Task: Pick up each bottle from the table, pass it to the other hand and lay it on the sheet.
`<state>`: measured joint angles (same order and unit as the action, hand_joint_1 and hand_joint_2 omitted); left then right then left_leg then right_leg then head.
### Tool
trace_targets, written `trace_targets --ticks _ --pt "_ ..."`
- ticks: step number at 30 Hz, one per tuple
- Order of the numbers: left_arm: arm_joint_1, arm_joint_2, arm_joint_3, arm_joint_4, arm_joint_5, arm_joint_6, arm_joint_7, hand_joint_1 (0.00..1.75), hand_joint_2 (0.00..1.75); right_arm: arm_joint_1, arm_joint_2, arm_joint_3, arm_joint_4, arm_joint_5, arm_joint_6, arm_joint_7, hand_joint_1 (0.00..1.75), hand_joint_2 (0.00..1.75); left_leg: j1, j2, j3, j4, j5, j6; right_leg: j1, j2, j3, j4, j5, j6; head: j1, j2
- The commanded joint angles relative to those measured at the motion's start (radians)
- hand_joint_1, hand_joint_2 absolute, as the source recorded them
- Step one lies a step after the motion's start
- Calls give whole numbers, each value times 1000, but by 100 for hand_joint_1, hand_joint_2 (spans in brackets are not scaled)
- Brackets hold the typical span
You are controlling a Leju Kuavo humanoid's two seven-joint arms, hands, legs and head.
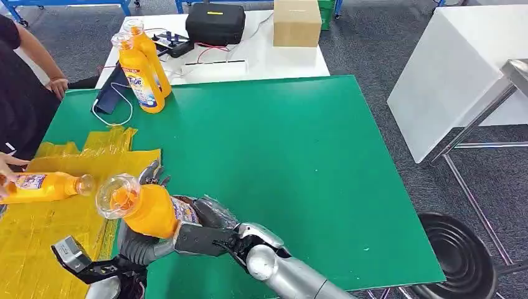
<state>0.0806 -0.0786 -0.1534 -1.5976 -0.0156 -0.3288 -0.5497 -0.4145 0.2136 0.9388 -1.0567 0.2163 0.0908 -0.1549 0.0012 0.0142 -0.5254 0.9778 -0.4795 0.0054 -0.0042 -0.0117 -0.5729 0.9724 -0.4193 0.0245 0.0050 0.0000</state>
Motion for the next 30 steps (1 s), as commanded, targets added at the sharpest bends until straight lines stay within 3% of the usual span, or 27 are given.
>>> trace_targets --ticks 1,2,4,26,28,30 --pt "-59 -3 -46 48 7 -15 2 0 175 -24 7 81 85 9 21 3 175 175 1 -3 2 0 0 -1 1 -2 3 -1 -1 0 0 0" --pt "-64 3 -52 52 1 -18 0 0 175 -27 10 85 90 10 22 1 175 175 1 -4 2 0 0 -1 1 -2 4 -1 -1 0 0 0" --pt "-68 8 -57 53 -16 -14 -13 175 175 -30 12 87 94 11 20 0 175 175 1 -3 2 0 0 0 1 -2 3 -1 -1 0 0 0" --pt "-38 13 -42 36 -49 -23 -45 175 175 21 -57 -13 -21 48 -39 -14 175 175 0 -4 1 0 0 0 0 -2 2 -1 0 0 0 0" --pt "-30 17 -32 26 -65 -4 -49 175 175 29 -71 -29 -49 74 -64 -16 0 175 1 -4 1 0 0 0 1 -3 2 -1 0 0 0 0" --pt "-15 24 -8 5 -134 64 -49 175 175 54 -99 -78 -117 89 -90 -13 0 175 1 -4 1 0 0 0 1 -2 2 -1 0 0 0 0"
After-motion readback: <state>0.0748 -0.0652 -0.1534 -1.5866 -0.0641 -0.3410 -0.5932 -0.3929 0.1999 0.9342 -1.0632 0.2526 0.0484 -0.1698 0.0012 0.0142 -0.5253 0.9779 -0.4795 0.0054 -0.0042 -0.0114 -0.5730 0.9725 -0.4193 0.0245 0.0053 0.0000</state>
